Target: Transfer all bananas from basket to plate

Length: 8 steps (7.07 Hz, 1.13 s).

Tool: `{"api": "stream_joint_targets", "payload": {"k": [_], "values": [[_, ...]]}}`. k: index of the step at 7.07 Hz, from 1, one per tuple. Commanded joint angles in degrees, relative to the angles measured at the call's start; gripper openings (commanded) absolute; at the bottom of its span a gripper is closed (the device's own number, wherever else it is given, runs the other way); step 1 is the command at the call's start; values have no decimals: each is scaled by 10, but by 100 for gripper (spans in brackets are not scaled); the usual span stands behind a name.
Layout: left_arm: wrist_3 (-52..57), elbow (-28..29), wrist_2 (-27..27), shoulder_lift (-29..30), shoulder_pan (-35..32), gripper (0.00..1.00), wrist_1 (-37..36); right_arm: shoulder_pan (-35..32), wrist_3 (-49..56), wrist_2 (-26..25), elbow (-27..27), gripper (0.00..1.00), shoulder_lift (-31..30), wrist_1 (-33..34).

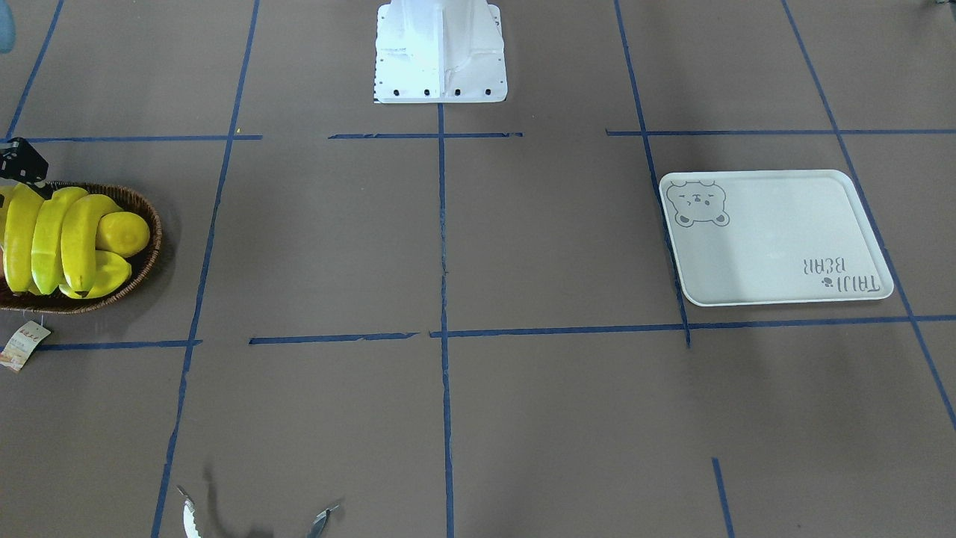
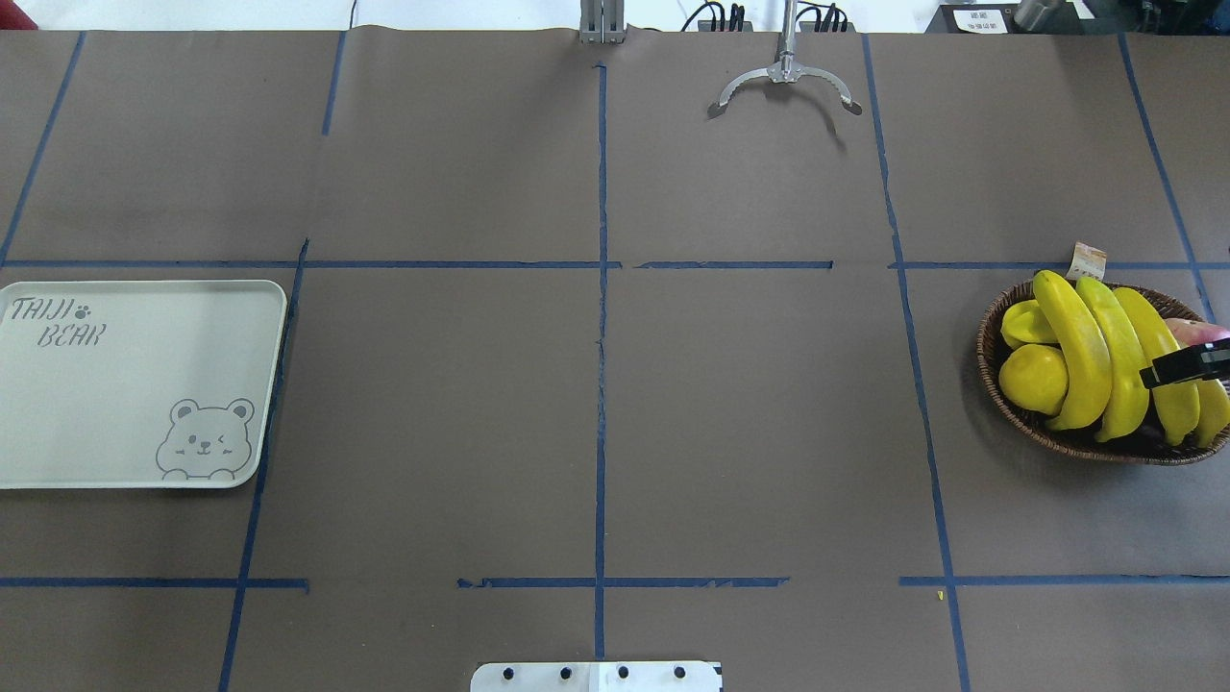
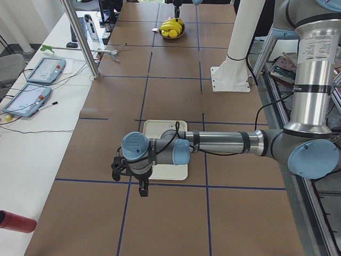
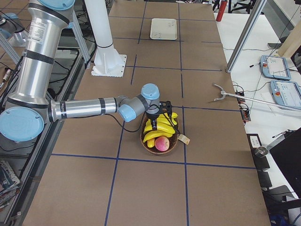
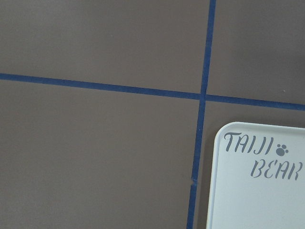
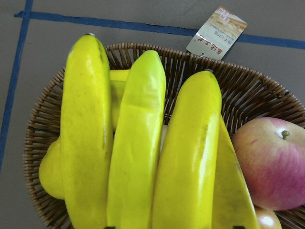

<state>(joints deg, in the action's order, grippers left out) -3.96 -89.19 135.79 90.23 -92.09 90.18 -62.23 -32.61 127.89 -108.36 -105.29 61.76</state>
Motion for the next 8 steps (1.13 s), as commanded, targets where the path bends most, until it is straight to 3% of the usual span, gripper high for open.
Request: {"api": "stream_joint_targets", "payload": {"k": [1,2,3,5,6,8], "values": [[0,1,0,0,0,100,0,0,1,-1,7,74,-1,0],[-1,0,0,0,1,100,1,0,1,-1,8,74,-1,0],[-1,0,0,0,1,100,1,0,1,-1,8,67,0,1],[-1,-1,0,1,1,100,1,-1,1,-1,7,30,0,0],[-2,-1,0,1,1,100,1,-1,1,-1,5,17,-1,1],[-2,-1,1,2,0,100,1,-3,1,2,-4,3,-3,0]]}}
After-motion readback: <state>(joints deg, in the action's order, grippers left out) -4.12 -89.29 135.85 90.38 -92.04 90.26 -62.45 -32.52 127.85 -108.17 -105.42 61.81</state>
